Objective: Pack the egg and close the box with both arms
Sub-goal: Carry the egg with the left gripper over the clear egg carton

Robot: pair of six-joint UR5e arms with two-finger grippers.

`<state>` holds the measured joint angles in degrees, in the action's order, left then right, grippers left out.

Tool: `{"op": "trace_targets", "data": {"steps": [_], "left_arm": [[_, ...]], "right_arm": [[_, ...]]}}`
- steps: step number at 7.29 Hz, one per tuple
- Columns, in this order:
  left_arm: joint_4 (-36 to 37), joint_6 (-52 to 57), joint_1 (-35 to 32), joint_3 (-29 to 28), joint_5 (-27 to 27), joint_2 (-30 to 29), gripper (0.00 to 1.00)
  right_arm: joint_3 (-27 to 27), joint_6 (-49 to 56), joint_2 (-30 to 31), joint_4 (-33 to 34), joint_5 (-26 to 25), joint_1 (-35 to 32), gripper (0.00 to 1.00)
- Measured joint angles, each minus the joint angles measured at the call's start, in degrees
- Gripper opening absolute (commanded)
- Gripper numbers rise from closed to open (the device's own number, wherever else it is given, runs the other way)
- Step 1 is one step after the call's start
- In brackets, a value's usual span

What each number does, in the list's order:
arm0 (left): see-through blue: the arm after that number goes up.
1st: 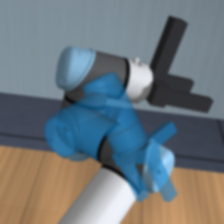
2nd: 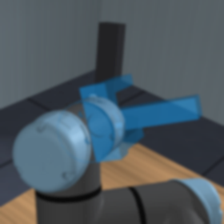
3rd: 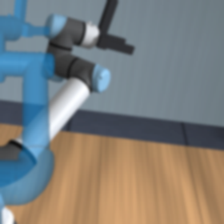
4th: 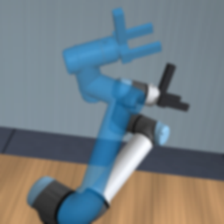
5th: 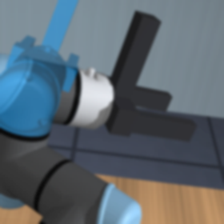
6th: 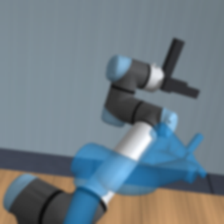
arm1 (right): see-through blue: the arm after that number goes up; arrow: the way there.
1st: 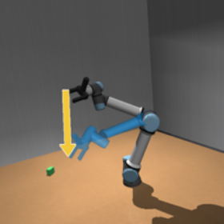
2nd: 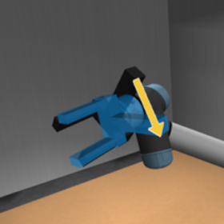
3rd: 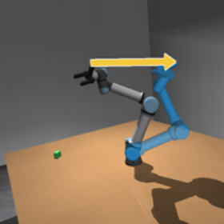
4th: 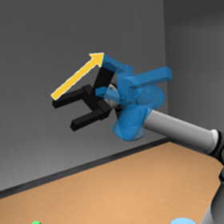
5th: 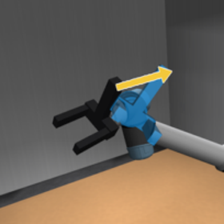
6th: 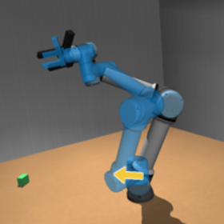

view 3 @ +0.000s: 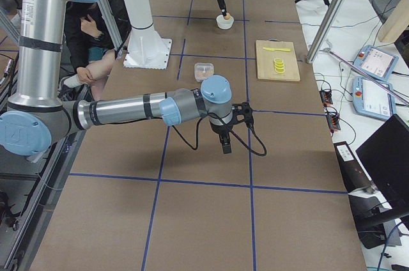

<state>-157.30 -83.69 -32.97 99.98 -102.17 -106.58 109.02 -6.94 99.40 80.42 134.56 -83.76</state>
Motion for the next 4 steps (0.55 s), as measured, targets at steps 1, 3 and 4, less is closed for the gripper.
{"op": "trace_targets", "data": {"steps": [1,3,4], "left_arm": [[-4.1,-3.0,2.7,-1.4,0.2,-2.2,0.5],[-9.9,-6.1,7.5,-4.5,0.7,-7.0,0.51],[-11.1,-6.4,9.3,-6.3,1.7,-9.3,0.51]], "right_arm": [[0.0,0.0,0.0,0.0,0.0,0.0,1.0],[0.0,0.0,0.0,0.0,0.1,-0.1,1.0],[0.0,0.0,0.0,0.0,0.1,-0.1,1.0]]}}
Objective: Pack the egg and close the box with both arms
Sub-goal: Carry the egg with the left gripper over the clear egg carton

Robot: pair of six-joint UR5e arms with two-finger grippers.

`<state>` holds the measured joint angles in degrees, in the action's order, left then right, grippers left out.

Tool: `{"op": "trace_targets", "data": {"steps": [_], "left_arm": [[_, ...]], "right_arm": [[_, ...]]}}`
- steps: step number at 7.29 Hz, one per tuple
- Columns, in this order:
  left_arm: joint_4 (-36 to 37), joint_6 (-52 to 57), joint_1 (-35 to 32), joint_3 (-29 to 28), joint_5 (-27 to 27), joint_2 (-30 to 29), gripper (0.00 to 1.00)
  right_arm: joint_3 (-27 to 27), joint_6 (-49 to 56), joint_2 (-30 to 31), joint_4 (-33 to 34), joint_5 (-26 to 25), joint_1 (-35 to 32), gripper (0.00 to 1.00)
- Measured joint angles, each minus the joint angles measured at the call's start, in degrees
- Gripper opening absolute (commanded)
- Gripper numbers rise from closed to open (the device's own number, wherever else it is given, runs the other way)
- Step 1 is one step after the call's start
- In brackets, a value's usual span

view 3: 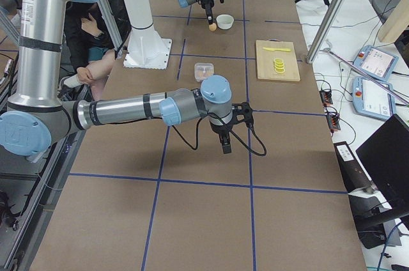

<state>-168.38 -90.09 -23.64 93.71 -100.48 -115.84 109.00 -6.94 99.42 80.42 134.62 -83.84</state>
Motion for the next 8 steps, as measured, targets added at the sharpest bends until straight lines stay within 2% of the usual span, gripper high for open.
{"op": "trace_targets", "data": {"steps": [5,8], "left_arm": [[-0.3,-0.2,7.1,-13.1,8.7,-11.9,0.51],[0.0,-0.2,8.7,-19.0,11.0,-16.0,0.51]], "right_arm": [[-0.3,0.0,0.1,0.0,-0.1,0.0,1.0],[-0.4,0.0,0.1,0.0,-0.1,0.0,1.0]]}}
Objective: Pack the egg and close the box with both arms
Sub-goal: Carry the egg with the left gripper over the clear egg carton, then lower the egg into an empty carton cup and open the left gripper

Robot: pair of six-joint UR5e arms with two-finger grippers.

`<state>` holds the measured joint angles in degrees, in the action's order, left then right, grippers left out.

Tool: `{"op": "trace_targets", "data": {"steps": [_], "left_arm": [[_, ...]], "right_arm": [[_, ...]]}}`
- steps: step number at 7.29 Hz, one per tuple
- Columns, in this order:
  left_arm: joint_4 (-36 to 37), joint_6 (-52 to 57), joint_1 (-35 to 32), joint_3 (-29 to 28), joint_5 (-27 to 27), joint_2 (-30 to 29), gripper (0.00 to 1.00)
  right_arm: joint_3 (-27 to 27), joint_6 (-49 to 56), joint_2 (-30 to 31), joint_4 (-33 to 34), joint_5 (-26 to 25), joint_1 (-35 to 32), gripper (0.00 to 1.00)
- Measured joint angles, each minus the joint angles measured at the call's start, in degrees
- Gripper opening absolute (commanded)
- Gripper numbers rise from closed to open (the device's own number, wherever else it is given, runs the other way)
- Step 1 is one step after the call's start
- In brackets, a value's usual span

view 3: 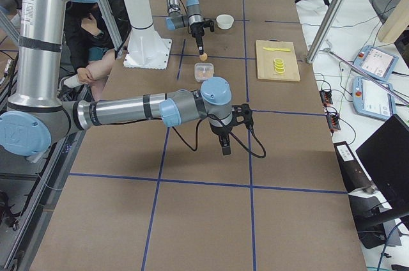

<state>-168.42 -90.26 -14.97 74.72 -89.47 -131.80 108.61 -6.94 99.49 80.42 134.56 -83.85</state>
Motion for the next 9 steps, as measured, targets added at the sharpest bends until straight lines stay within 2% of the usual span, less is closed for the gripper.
{"op": "trace_targets", "data": {"steps": [4,7,9], "left_arm": [[0.1,0.0,2.0,-3.6,2.1,-2.2,0.57],[0.1,0.0,2.4,-3.7,2.1,-2.1,0.73],[0.1,0.0,2.4,-3.7,2.1,-2.1,0.74]], "right_arm": [[-0.1,0.0,0.1,0.0,0.0,0.0,1.0],[-0.1,0.0,0.0,0.0,0.0,0.0,1.0],[0.0,0.0,-0.1,0.0,0.0,0.0,1.0]]}}
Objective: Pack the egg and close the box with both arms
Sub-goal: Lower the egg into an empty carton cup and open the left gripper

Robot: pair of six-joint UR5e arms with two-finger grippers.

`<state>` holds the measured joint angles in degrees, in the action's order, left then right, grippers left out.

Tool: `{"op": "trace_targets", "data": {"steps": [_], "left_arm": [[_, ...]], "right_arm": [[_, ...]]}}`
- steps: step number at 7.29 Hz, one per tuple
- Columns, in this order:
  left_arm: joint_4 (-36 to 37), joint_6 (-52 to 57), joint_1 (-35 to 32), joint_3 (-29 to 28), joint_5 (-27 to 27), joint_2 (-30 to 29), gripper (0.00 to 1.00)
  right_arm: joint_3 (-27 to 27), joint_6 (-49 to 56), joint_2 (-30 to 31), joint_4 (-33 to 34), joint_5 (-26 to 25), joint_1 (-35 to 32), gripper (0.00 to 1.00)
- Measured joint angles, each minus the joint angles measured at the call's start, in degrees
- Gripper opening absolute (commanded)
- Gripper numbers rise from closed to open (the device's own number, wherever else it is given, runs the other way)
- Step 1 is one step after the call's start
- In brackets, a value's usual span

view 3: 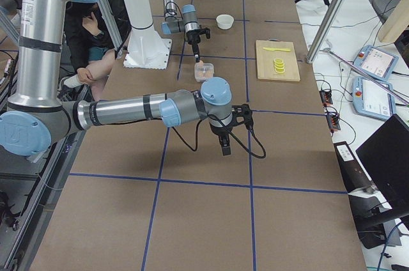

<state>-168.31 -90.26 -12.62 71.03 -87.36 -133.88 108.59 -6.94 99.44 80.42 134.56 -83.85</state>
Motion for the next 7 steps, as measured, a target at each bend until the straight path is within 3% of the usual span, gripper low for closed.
{"op": "trace_targets", "data": {"steps": [3,4,5,7], "left_arm": [[0.0,0.1,0.0,0.1,0.0,0.0,0.77],[0.0,0.1,-0.1,0.2,0.0,0.0,0.82],[0.0,0.3,-0.2,0.4,0.0,0.1,1.0],[1.3,0.8,-1.1,3.2,-0.9,0.7,1.0]], "right_arm": [[0.0,0.0,-0.1,0.0,0.0,0.0,1.0],[0.0,0.0,-0.1,0.0,0.0,0.0,1.0],[0.0,-0.1,-0.2,0.0,0.0,0.0,1.0],[0.0,-0.2,-0.4,0.0,0.0,0.0,1.0]]}}
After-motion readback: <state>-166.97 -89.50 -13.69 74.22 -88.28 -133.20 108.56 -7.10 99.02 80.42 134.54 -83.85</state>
